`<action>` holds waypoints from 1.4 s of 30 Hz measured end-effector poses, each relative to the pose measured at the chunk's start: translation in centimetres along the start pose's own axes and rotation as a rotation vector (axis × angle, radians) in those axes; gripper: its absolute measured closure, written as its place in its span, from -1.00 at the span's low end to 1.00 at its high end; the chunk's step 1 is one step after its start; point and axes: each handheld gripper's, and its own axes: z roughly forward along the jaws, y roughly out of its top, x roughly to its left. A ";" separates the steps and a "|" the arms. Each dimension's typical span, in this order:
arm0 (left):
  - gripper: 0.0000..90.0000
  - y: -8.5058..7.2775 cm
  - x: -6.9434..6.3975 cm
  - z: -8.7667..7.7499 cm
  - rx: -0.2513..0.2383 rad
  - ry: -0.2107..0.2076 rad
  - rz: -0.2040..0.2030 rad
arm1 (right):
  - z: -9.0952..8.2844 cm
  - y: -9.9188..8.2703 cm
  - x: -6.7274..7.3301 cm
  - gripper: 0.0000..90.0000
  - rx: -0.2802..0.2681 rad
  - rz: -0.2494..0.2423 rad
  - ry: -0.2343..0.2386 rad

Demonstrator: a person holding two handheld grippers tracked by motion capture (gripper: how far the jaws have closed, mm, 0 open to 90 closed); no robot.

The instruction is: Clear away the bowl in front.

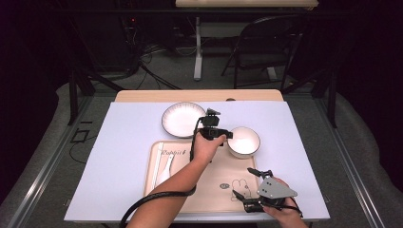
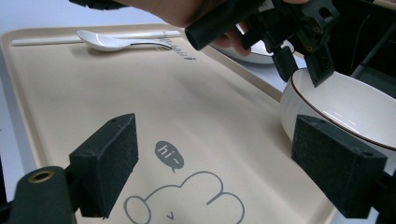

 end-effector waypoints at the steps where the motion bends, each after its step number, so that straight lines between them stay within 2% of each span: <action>1: 0.00 -0.1 0.1 -0.2 -0.003 0.000 0.006 | 0.0 0.0 0.0 -0.69 0.000 0.001 0.001; 3: -0.02 -0.2 0.3 -0.7 -0.009 0.011 0.024 | 0.0 0.0 0.0 -0.69 0.000 -0.001 0.001; 6: -0.11 -0.4 0.9 -1.9 -0.027 -0.008 0.016 | 0.0 0.0 0.0 -0.69 0.000 0.000 0.000; 8: -0.07 -0.6 1.1 -2.6 -0.032 0.010 0.026 | 0.0 0.0 0.0 -0.69 0.002 -0.001 -0.001; 11: -0.07 -0.7 1.5 -3.2 -0.037 0.000 0.023 | 0.0 0.0 0.0 -0.69 0.002 -0.001 -0.001; 14: -0.08 -0.7 2.2 -4.8 -0.060 0.021 0.028 | 0.0 0.0 0.0 -0.69 0.002 -0.001 -0.002; 19: -0.08 -0.7 3.2 -5.9 -0.070 0.048 0.022 | 0.0 0.0 0.0 -0.69 0.004 -0.001 -0.003; 25: -0.09 -0.9 5.4 -7.5 -0.088 0.088 -0.008 | 0.0 0.0 0.0 -0.69 0.004 -0.001 -0.004; 42: -0.08 -1.3 9.0 -10.5 -0.133 0.156 -0.070 | 0.0 0.0 0.0 -0.69 0.006 -0.003 -0.004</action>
